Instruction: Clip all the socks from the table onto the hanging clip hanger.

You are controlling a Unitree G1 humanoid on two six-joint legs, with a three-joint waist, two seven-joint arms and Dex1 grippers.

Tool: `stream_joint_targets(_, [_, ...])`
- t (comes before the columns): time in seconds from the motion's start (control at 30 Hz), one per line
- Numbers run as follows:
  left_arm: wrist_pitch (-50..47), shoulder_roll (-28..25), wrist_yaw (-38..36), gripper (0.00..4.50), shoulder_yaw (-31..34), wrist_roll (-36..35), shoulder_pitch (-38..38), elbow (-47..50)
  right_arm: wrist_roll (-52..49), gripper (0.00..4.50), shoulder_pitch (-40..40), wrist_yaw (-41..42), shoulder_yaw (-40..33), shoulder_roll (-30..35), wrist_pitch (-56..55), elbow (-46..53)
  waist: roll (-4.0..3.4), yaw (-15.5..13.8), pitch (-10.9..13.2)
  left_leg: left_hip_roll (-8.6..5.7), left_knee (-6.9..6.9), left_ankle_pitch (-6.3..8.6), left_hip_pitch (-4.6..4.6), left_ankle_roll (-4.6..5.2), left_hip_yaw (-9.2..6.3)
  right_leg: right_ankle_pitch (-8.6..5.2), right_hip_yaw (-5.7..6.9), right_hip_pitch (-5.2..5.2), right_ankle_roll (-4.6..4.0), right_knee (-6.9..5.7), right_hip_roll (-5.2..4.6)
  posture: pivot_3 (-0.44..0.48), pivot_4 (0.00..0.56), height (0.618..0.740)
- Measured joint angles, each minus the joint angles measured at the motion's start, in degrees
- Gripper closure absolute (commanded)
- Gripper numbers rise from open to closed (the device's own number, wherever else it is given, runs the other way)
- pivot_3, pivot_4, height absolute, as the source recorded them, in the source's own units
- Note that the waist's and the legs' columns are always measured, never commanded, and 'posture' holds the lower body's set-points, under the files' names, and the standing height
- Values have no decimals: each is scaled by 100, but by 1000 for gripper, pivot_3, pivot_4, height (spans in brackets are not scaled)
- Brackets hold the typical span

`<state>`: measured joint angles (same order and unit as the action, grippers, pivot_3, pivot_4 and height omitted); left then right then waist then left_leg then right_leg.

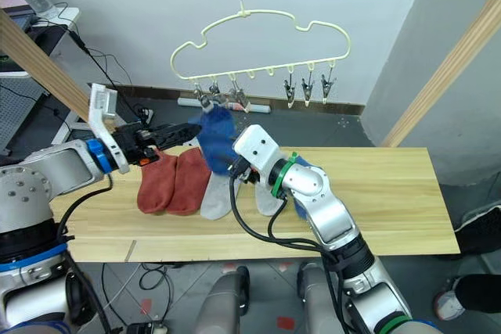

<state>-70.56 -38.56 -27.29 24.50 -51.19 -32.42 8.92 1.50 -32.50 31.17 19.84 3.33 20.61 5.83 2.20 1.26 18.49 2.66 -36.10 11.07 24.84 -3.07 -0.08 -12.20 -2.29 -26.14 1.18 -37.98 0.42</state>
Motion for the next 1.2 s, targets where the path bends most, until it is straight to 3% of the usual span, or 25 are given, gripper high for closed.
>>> stream_joint_targets(0.13, [662,-54,-319,0,-320,266,517,479,-448,58,78,85,-325,28,473,149,1,-13,-1,-1,3,1,2,1,4,0,-2,1,0,8,-4,45,311,740])
stream_joint_targets(0.17, [1042,-15,-341,0,-528,514,653,585,-650,17,195,111,-499,88,733,360,1,-34,-1,-1,5,1,3,1,4,-1,-2,0,-1,9,-5,41,312,740])
stream_joint_targets(0.4, [2886,354,-301,0,-1112,1711,857,702,-1859,17,575,369,-1451,796,1833,1856,1,-87,-1,1,5,1,2,2,5,-1,-3,0,-2,9,-1,9,315,740])
stream_joint_targets(0.5, [3395,670,-314,620,-1193,1902,966,690,-2141,0,689,361,-1607,940,2071,2150,1,-58,-1,4,6,2,2,3,7,-1,-4,-1,-2,9,3,-5,312,740])
stream_joint_targets(0.6, [3990,924,-219,1510,-1532,2384,976,551,-2262,0,728,255,-1633,1022,2146,2308,2,-41,-1,2,4,2,3,3,7,-1,-6,0,-1,10,3,-20,308,740])
stream_joint_targets(0.97, [5203,1888,321,1510,-1963,3262,458,-476,-2303,0,688,-100,-1605,1079,2067,2376,7,45,-4,-1,-1,2,5,4,6,0,-5,2,0,7,5,-49,293,740])
stream_joint_targets(1.2, [5845,2095,537,1510,-1964,3634,247,-1048,-2370,0,597,-124,-1531,1123,2024,2542,7,61,-4,2,0,2,5,4,5,0,-4,1,0,5,8,-57,289,740])
